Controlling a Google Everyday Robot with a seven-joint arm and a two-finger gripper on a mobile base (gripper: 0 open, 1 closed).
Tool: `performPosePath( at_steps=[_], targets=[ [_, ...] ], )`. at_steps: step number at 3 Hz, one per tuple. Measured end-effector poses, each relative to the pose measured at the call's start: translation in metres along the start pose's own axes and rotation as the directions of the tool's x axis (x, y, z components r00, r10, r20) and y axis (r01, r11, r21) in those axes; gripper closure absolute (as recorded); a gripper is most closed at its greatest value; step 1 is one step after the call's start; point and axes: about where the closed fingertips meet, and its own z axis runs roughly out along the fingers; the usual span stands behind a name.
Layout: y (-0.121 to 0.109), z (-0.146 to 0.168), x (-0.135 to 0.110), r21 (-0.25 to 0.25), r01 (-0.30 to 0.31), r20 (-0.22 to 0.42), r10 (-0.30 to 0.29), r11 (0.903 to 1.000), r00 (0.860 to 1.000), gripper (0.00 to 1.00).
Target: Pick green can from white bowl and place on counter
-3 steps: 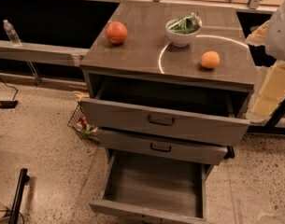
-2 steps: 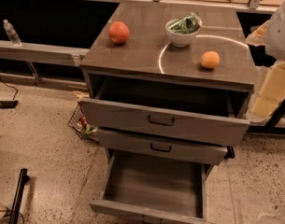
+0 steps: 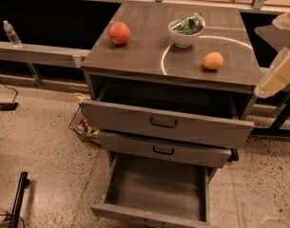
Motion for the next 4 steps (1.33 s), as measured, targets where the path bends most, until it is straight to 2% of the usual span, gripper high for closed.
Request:
performPosePath(
  at_steps=[1,2,3,4],
  targets=[
    [-0.063,0.016,-0.004,0.022,-0.092,0.204,0.086,0.9955,0.975,0.0],
    [-0.11,0.045,-0.033,-0.023,-0.131,0.392,0.129,0.9911,0.911,0.0],
    [-0.15,0.077,-0.054,-0.05,-0.173,0.524,0.173,0.9837,0.834,0.0],
    [-0.198,0.099,-0.07,0.033,-0.28,0.573,0.211,0.9595,0.792,0.0]
  ],
)
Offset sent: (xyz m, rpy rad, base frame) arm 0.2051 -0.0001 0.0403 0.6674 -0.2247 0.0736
